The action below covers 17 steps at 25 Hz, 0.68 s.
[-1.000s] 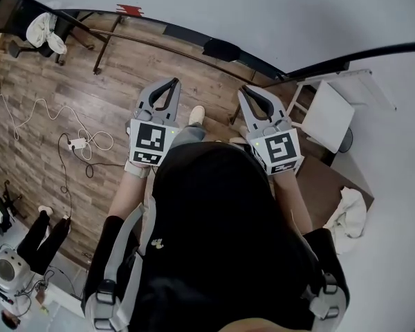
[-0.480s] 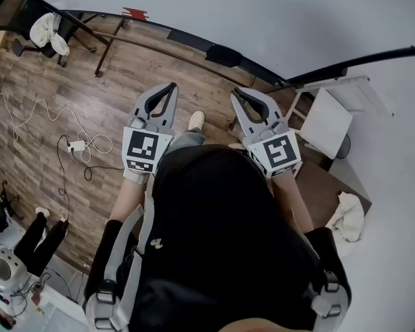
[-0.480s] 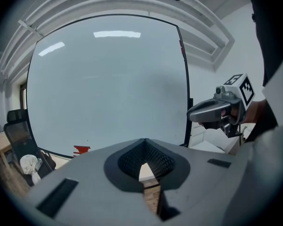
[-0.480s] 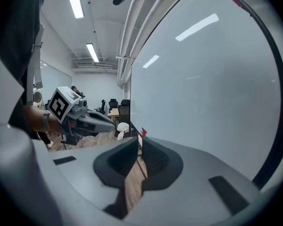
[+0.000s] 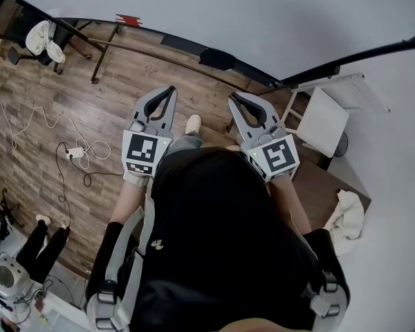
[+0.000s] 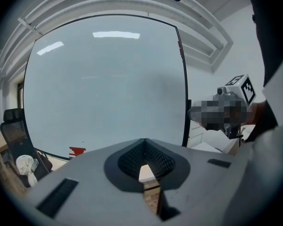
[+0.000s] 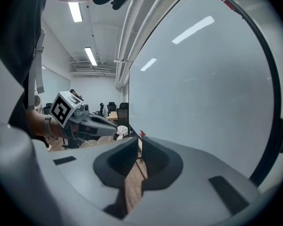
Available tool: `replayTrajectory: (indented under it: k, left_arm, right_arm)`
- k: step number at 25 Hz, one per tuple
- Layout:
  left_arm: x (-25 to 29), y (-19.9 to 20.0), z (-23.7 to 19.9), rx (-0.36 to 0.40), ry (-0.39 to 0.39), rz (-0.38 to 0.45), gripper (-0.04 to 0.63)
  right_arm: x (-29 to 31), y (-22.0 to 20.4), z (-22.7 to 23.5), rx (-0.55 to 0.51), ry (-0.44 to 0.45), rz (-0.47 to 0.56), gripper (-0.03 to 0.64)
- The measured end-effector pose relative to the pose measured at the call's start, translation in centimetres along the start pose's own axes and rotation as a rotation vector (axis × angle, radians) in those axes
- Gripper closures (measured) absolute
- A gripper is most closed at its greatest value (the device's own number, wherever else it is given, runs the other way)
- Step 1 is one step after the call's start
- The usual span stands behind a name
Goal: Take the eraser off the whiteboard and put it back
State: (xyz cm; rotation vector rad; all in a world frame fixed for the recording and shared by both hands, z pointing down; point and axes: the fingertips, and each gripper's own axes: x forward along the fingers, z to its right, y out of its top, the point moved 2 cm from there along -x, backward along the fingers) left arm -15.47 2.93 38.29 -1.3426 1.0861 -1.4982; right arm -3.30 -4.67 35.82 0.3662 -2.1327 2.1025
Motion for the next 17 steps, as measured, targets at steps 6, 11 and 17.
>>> replayTrajectory:
  k: [6,11,17]
  left_arm:
    - [0.6,0.0,0.5,0.009,-0.017,-0.005,0.588]
    - [0.7,0.0,0.9,0.020,-0.026,-0.012,0.588]
    - [0.8,-0.3,1.2,0.025,-0.026,-0.022,0.588]
  right_arm:
    - [-0.6,-0.5,0.7,0.011,-0.026,-0.008,0.583]
    - [-0.9,-0.7,0.9,0.013,-0.034,-0.009,0.583]
    - [-1.2,-0.9,1.1,0.013,-0.040,-0.011,0.583]
